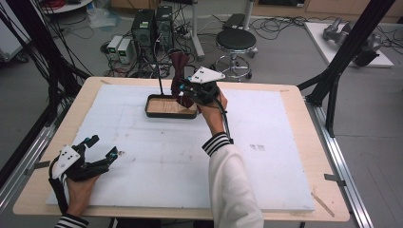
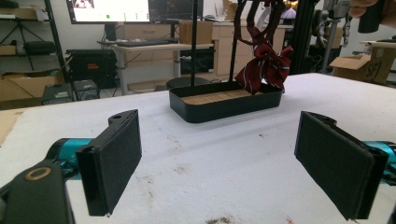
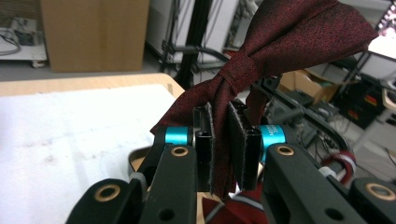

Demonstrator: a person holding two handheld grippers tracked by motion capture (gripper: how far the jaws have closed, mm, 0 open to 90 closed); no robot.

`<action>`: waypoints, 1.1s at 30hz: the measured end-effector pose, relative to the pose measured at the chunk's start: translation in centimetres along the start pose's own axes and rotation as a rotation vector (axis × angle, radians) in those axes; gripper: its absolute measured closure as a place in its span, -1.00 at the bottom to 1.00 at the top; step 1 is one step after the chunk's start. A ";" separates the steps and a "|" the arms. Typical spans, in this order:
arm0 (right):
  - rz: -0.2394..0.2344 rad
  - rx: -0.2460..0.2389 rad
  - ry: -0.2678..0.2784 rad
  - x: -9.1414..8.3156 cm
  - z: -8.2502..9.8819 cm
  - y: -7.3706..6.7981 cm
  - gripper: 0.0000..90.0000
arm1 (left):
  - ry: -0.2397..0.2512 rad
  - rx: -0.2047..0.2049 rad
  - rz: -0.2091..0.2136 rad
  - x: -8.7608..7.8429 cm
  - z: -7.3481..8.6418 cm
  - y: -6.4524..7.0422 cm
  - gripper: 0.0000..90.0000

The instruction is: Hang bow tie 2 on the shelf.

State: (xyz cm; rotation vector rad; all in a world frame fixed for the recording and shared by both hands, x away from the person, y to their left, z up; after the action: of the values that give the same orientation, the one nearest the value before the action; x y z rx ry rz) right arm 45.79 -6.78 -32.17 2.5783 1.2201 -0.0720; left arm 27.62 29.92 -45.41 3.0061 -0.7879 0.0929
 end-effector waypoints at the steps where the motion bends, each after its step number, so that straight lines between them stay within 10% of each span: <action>1: 0.008 0.003 -0.005 0.0 0.1 0.1 0.81 | 0.000 0.000 0.000 0.0 0.0 0.0 -0.66; 18: 0.072 0.105 -0.102 0.1 1.2 1.2 0.81 | -0.002 0.000 0.001 0.0 0.0 0.0 -0.66; 33: 0.026 0.028 -0.065 0.1 -0.1 -0.2 0.81 | 0.001 0.002 0.000 0.0 0.0 0.0 -0.66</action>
State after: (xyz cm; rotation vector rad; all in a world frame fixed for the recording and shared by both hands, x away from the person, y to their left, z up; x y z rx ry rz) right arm 45.63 -6.55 -32.09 2.5938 1.1707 -0.1677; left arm 27.59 29.89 -45.41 3.0073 -0.7889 0.0945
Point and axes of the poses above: each handheld gripper's, and its own axes: x roughly forward along the jaws, z roughly out of its underside, y roughly to its right, the point moved 1 cm from there along x, roughly forward along the jaws, and after that the axes turned 5 degrees about y, right-handed, at the moved point
